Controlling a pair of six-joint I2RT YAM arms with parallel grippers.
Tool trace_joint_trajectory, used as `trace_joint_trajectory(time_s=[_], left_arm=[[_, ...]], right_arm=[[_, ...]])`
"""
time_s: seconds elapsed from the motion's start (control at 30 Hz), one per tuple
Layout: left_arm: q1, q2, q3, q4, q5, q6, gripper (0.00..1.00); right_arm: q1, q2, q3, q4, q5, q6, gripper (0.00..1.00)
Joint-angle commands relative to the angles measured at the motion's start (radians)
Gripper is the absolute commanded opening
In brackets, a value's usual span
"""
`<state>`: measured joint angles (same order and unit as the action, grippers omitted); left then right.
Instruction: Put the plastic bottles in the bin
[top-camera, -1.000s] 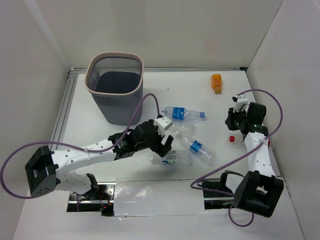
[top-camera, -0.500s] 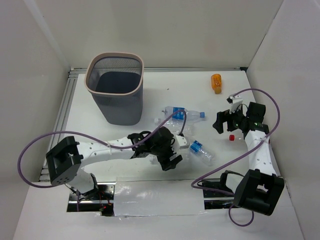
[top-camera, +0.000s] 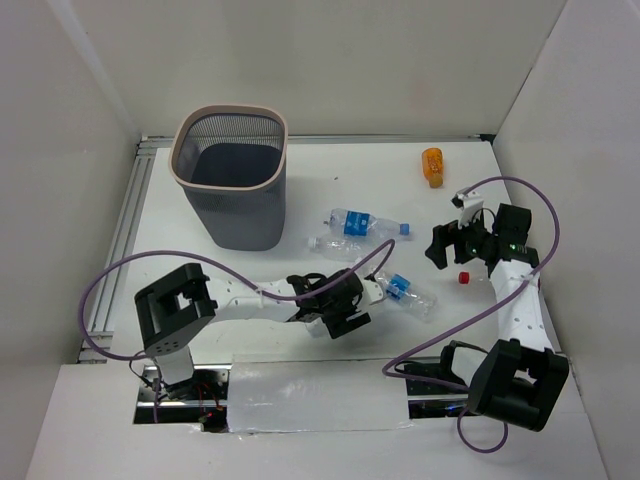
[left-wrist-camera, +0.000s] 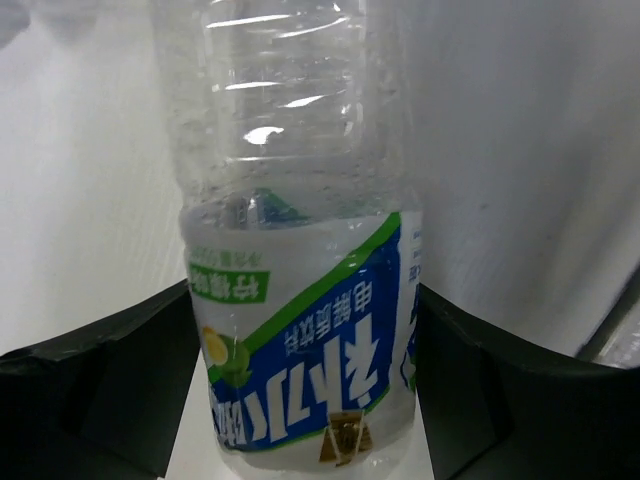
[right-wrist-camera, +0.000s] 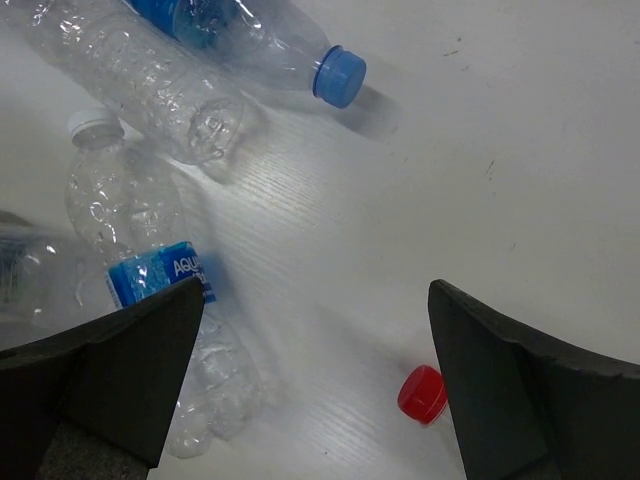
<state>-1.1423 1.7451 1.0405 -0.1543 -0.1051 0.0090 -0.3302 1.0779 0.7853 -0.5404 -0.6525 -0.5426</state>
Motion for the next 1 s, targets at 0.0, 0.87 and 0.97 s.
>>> trace_joint_trajectory(time_s=[0.0, 0.87, 0.97], left_arm=[[-0.005, -0.002, -0.002, 0.027, -0.108, -0.024, 0.9], [0.337, -0.335, 0.521, -0.008, -0.022, -0.148, 0.08], [0.435, -0.325, 0.565, 0.032, -0.103, -0.159, 0.11]], right_arm=[[-0.006, -0.015, 0.049, -0.016, -0.021, -0.019, 1.0], [-0.026, 0.001, 0.124, 0.036, 0.1, -0.14, 0.39], [-0.026, -0.01, 0.115, 0.036, 0.1, -0.14, 0.49]])
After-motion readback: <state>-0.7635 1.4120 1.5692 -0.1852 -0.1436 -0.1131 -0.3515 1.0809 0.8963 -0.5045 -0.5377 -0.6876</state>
